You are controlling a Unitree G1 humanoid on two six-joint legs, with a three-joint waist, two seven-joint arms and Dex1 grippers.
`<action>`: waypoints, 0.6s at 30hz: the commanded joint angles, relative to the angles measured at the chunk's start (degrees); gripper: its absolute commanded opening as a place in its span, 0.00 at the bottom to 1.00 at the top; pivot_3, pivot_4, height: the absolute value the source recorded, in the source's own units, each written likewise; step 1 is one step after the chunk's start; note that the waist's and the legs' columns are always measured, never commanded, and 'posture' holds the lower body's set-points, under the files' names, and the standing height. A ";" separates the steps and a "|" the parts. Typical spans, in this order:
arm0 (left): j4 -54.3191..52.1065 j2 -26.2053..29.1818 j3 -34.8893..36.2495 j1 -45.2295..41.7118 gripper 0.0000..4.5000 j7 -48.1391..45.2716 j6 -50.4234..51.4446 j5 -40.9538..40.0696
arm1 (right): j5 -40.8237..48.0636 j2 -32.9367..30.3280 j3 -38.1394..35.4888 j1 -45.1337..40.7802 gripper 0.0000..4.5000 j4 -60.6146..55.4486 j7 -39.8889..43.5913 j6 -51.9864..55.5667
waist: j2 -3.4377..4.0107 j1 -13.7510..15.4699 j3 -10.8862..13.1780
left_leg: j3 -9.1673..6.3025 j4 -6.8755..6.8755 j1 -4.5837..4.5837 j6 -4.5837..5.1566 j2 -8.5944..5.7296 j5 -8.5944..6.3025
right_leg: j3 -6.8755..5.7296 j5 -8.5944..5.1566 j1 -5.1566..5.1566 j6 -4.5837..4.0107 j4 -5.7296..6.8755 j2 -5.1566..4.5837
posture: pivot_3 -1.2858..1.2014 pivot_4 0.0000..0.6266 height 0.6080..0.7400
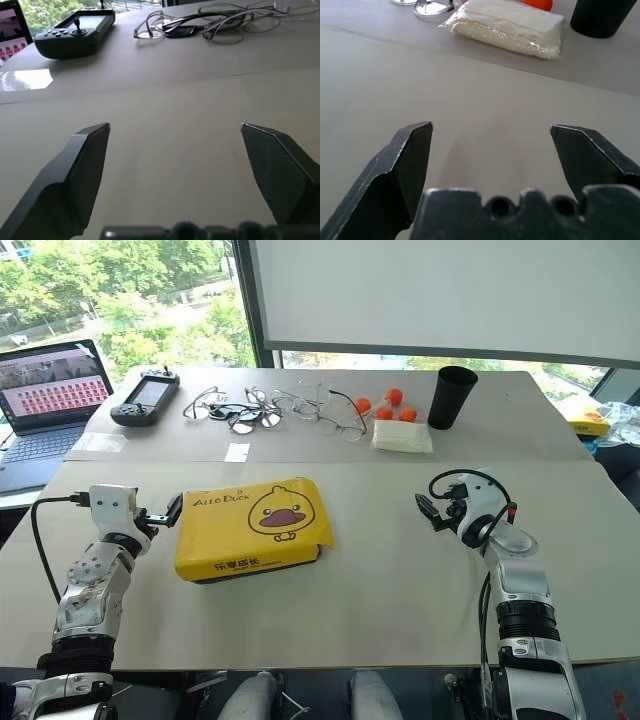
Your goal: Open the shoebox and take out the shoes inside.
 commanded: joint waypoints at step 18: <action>-4.21 10.31 -2.71 4.85 0.00 -17.39 3.11 -1.26 | 4.77 -1.94 10.33 -1.06 0.00 -10.74 22.81 8.56 | 0.02 -0.61 0.02 | 0.01 0.00 0.04 0.01 0.05 -0.01 | 0.01 0.00 -0.01 0.00 0.04 0.04 | 0.52 0.24 0.88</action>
